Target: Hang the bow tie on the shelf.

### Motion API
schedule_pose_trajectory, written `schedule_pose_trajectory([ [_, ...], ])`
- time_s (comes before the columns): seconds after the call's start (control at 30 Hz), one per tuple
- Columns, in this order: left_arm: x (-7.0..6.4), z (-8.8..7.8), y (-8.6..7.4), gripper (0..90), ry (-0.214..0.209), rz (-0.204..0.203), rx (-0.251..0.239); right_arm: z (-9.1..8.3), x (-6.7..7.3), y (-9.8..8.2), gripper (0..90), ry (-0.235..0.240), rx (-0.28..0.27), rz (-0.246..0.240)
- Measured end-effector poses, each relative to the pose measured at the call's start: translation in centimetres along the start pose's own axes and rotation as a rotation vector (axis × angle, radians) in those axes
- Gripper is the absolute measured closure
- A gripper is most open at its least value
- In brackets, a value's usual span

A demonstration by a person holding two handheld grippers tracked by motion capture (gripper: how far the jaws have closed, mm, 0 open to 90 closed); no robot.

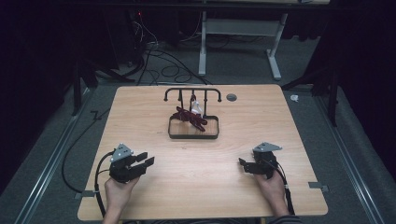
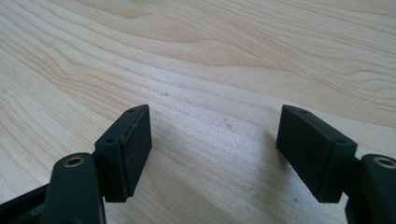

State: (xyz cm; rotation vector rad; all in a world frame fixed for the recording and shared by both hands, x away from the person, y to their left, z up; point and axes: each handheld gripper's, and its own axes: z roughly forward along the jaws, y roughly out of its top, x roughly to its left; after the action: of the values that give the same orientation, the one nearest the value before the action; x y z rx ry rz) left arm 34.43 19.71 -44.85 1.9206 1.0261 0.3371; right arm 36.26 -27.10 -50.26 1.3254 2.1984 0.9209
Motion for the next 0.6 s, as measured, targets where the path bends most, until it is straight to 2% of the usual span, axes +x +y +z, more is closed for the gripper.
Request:
schedule_pose_trajectory([
  [0.1, 0.0, 0.1, -0.2, 60.5, -0.005, 0.001, 0.001, 0.0, 0.0, 0.0, 27.9, 0.000, 0.000, 0.000],
  [0.47, -0.1, 1.0, -1.0, 60.3, -0.014, -0.037, -0.009, 0.0, 0.0, 0.0, 27.8, 0.000, 0.000, 0.000],
  [0.6, -0.4, 1.5, -1.1, 60.1, -0.016, -0.037, -0.008, 0.0, 0.0, 0.0, 27.8, 0.000, 0.000, 0.000],
])
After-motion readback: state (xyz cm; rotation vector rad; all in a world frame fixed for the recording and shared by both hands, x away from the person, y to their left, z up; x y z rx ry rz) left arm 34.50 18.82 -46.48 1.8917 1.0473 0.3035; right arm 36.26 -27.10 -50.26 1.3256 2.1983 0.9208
